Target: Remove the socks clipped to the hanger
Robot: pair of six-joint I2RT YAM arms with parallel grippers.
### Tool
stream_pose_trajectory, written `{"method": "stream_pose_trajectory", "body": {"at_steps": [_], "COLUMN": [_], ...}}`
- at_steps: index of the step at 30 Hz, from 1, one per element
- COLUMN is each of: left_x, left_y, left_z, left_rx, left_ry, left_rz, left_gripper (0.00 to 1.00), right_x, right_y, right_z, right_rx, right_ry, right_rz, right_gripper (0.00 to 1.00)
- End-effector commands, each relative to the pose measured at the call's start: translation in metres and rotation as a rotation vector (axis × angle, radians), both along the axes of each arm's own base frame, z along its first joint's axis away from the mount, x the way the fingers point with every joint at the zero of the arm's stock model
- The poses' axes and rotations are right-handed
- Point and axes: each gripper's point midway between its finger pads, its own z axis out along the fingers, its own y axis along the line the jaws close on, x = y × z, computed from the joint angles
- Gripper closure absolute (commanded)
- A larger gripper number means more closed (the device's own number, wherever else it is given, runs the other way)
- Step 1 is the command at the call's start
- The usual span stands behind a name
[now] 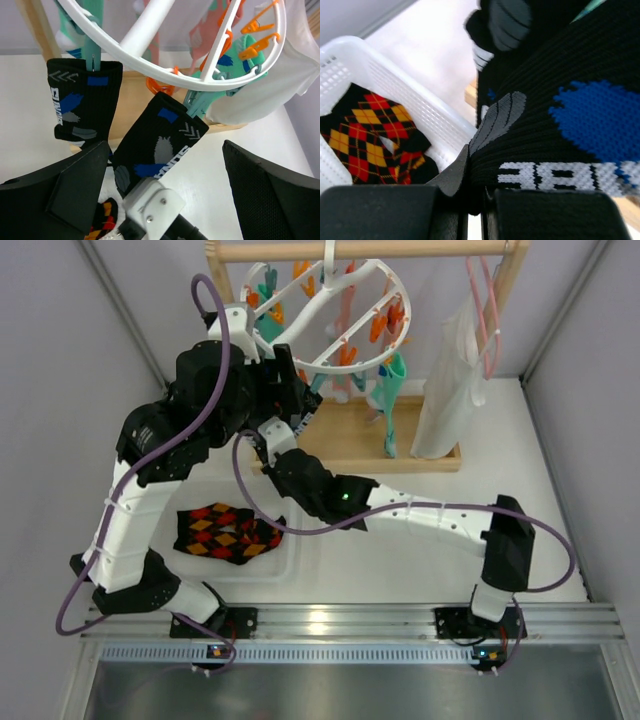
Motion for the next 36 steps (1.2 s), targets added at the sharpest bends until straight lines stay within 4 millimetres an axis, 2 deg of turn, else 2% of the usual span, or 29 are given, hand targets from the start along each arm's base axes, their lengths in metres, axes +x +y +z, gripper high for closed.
{"method": "stream_pose_trajectory", "body": {"at_steps": [1,3,7,11,13,14,15,16,17,18,19,20,21,22,23,24,25,26,27,28,30,33,36], "left_x": [-0.003,-0.005,0.001,0.002,0.001,0.000,-0.001,-0.002,-0.003,-0.005,-0.006,-0.006,-0.009,-0.010,-0.011,-0.007,-0.010,-0.010,-0.009,-0.011,-0.012,-0.007,0.003], "left_y": [0.022,0.021,0.025,0.029,0.028,0.027,0.025,0.024,0.022,0.015,0.011,0.008,-0.004,-0.008,-0.013,-0.015,-0.024,-0.027,-0.033,-0.039,-0.049,-0.054,-0.053], "left_z": [0.006,0.007,0.000,0.007,0.014,0.017,0.018,0.021,0.023,0.023,0.024,0.026,0.025,0.026,0.026,0.027,0.029,0.029,0.034,0.037,0.042,0.049,0.046], "left_rx": [0.098,0.101,0.191,0.177,0.160,0.152,0.144,0.131,0.122,0.106,0.092,0.074,0.054,0.034,0.017,0.000,-0.027,-0.039,-0.063,-0.089,-0.130,-0.183,-0.229], "left_ry": [-0.037,-0.039,-0.042,-0.059,-0.075,-0.080,-0.082,-0.086,-0.088,-0.082,-0.079,-0.081,-0.068,-0.063,-0.059,-0.059,-0.052,-0.049,-0.062,-0.063,-0.066,-0.072,-0.040], "left_rz": [0.035,0.021,0.025,0.052,0.043,0.031,0.020,0.007,-0.009,-0.052,-0.071,-0.093,-0.161,-0.183,-0.211,-0.222,-0.267,-0.286,-0.310,-0.336,-0.389,-0.410,-0.399], "left_gripper": [0.01,0.01,0.01,0.01,0.01,0.01,0.01,0.01,0.01,0.01,0.01,0.01,0.01,0.01,0.01,0.01,0.01,0.01,0.01,0.01,0.01,0.01,0.01], "right_x": [-0.014,-0.014,-0.019,-0.024,-0.026,-0.030,-0.033,-0.033,-0.036,-0.033,-0.040,-0.045,-0.041,-0.048,-0.053,-0.046,-0.053,-0.059,-0.054,-0.065,-0.072,-0.087,-0.098], "right_y": [0.030,0.047,0.067,0.070,0.059,0.053,0.045,0.039,0.025,0.014,0.010,-0.004,-0.016,-0.022,-0.036,-0.049,-0.053,-0.062,-0.072,-0.074,-0.088,-0.105,-0.124], "right_z": [0.012,0.015,0.017,0.018,0.014,0.032,0.013,0.012,0.033,0.017,0.020,0.045,0.033,0.038,0.058,0.049,0.053,0.067,0.067,0.072,0.087,0.105,0.111], "right_rx": [-0.067,-0.079,-0.114,-0.103,-0.087,-0.008,-0.003,0.028,0.096,0.121,0.156,0.231,0.241,0.266,0.315,0.315,0.332,0.364,0.373,0.385,0.414,0.443,0.444], "right_ry": [-0.044,-0.059,-0.085,-0.084,-0.065,-0.059,-0.016,0.006,0.005,0.031,0.048,0.026,0.036,0.042,0.021,0.033,0.044,0.034,0.044,0.064,0.066,0.097,0.145], "right_rz": [0.056,0.075,0.124,0.134,0.124,0.127,0.129,0.147,0.159,0.157,0.211,0.237,0.244,0.290,0.316,0.304,0.358,0.399,0.406,0.482,0.531,0.631,0.696], "right_gripper": [1.00,1.00,1.00,1.00,1.00,1.00,1.00,1.00,1.00,1.00,1.00,1.00,1.00,1.00,1.00,1.00,1.00,1.00,1.00,1.00,1.00,1.00,1.00]}}
